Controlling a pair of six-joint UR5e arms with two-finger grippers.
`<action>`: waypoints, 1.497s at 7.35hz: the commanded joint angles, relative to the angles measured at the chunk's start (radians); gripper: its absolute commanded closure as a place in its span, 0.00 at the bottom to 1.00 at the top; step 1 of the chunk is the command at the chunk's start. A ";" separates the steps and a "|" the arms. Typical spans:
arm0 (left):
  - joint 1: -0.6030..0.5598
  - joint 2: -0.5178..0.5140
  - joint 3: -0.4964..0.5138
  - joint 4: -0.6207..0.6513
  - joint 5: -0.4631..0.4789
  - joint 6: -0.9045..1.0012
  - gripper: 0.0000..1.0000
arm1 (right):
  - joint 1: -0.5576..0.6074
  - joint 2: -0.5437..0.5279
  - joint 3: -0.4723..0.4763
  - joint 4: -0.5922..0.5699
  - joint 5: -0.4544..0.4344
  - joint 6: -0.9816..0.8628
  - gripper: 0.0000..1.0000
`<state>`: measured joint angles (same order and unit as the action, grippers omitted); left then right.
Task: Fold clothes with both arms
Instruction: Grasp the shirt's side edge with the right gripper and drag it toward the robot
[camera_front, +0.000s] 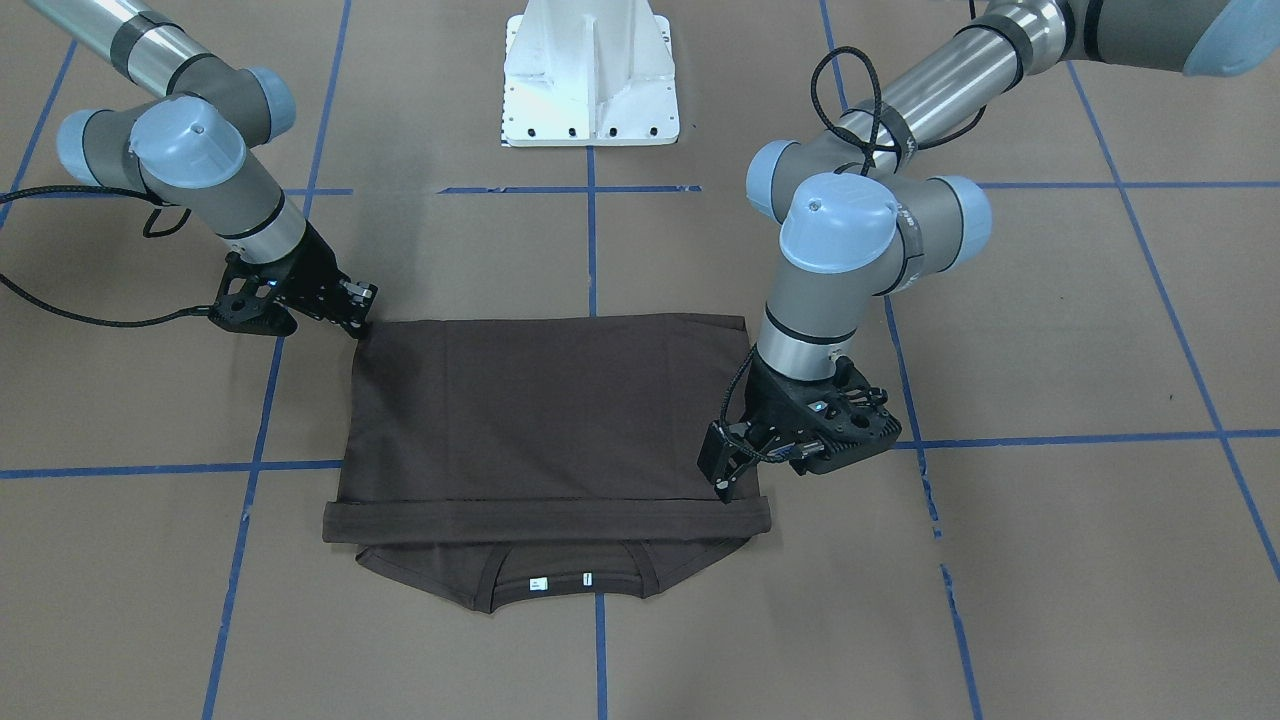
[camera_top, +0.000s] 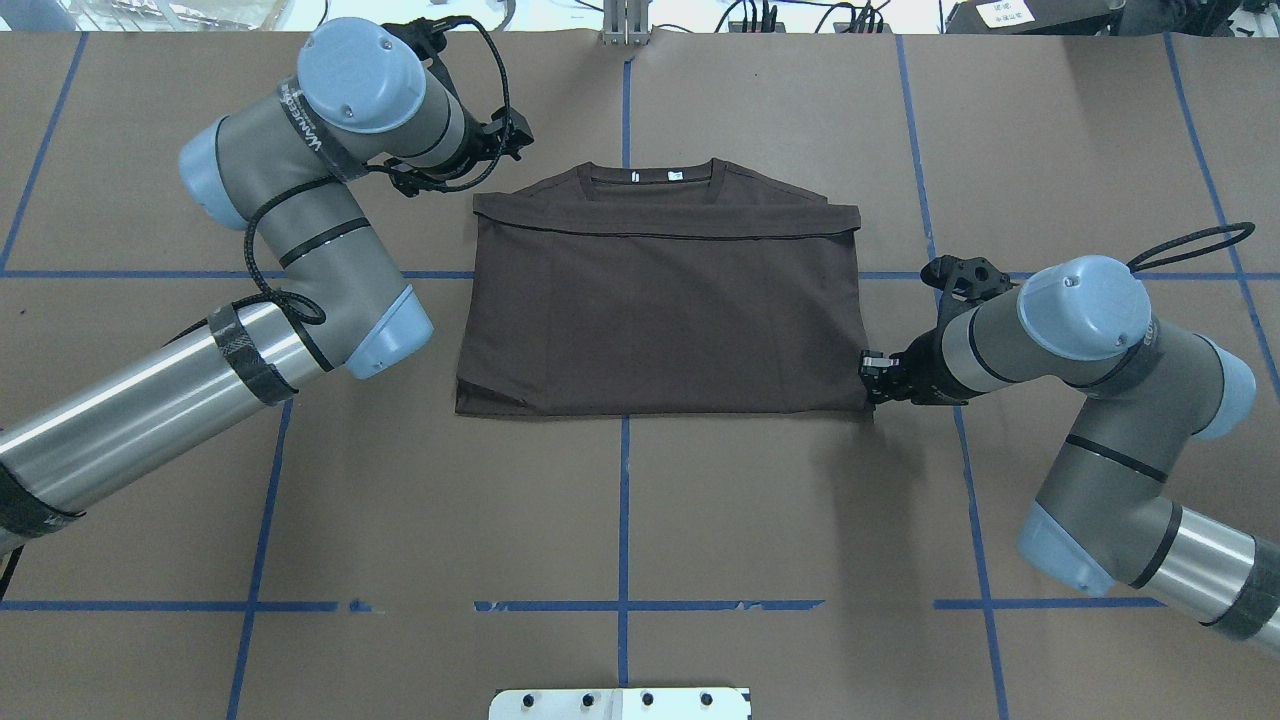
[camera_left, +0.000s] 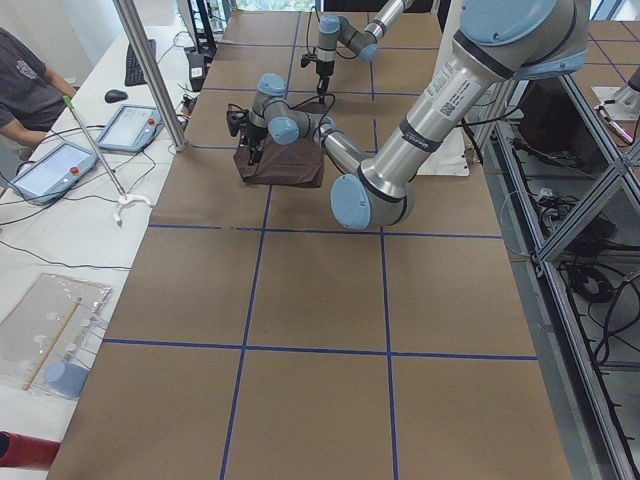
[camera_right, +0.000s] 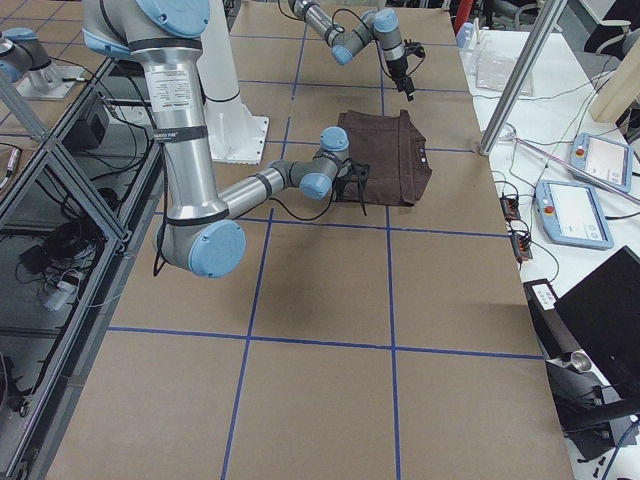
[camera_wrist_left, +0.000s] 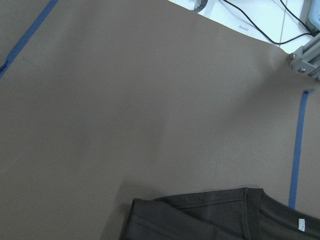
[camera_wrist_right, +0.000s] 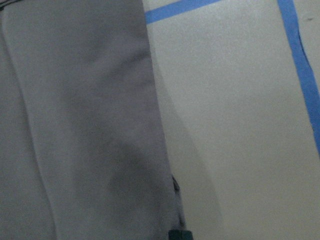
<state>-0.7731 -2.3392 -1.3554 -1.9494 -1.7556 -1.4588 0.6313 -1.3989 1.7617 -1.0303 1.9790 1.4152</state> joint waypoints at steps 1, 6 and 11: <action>0.000 -0.005 -0.001 0.003 0.001 -0.001 0.00 | -0.091 -0.104 0.127 0.002 0.004 0.010 1.00; 0.000 0.003 -0.016 0.006 0.001 -0.009 0.00 | -0.497 -0.344 0.416 0.012 0.101 0.254 1.00; 0.027 0.020 -0.094 0.013 -0.025 -0.011 0.00 | -0.496 -0.318 0.432 0.018 0.093 0.327 0.00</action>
<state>-0.7631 -2.3313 -1.4169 -1.9373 -1.7659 -1.4690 0.0623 -1.7237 2.1931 -1.0164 2.0708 1.7411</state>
